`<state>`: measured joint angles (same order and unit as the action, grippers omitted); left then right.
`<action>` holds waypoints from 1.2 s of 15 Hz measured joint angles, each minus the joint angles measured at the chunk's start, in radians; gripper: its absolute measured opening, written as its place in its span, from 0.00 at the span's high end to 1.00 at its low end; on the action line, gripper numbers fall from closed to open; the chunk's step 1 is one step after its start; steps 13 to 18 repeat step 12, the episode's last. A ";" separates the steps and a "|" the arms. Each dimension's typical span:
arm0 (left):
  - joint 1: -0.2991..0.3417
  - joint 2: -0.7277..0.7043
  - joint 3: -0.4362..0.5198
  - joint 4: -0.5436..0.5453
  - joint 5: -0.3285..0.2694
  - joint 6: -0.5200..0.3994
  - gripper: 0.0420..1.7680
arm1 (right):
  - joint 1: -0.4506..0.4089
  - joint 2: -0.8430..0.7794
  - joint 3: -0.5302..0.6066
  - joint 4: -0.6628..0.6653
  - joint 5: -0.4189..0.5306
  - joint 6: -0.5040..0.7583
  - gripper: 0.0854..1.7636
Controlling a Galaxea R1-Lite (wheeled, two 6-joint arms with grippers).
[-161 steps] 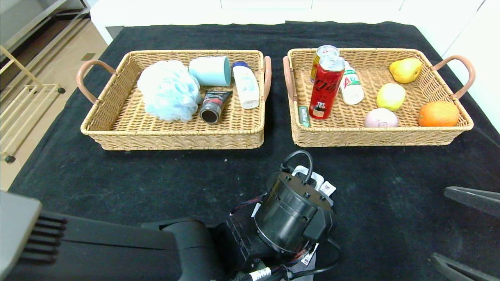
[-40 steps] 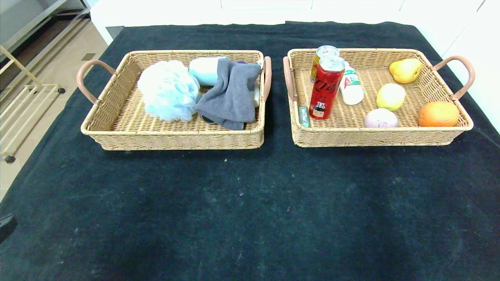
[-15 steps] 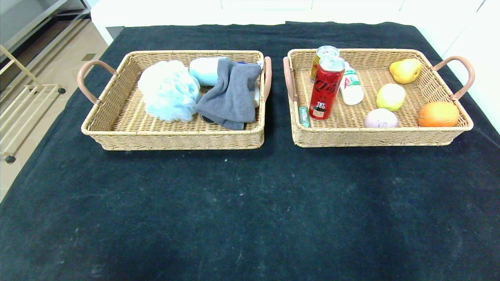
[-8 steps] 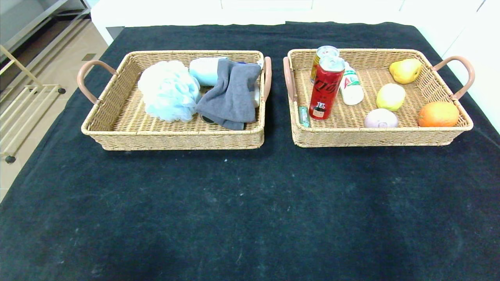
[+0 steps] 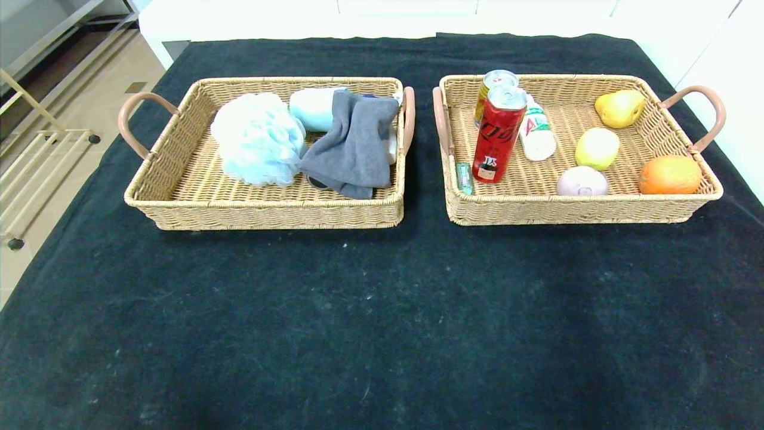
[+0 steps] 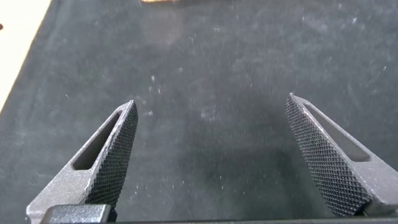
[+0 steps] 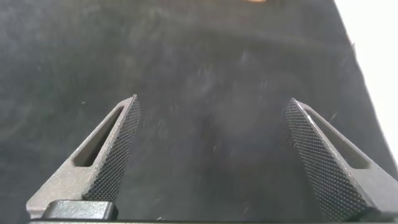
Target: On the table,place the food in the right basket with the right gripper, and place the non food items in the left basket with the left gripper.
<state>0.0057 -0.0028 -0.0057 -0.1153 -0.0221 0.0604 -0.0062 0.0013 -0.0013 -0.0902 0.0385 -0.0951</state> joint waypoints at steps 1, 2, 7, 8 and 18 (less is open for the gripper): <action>0.000 0.000 0.003 -0.001 -0.004 0.001 0.03 | 0.000 0.000 0.000 0.011 -0.008 0.033 0.03; 0.000 0.000 0.004 -0.001 -0.005 0.001 0.03 | 0.001 0.000 0.001 0.015 -0.015 0.054 0.03; -0.001 0.001 0.006 -0.021 0.023 -0.082 0.03 | 0.003 0.000 0.001 0.011 -0.033 0.101 0.03; -0.001 0.001 0.006 -0.026 0.024 -0.084 0.03 | 0.003 0.000 0.001 0.011 -0.034 0.103 0.03; 0.000 0.001 0.006 -0.028 0.025 -0.083 0.03 | 0.003 0.000 0.001 0.011 -0.034 0.104 0.03</action>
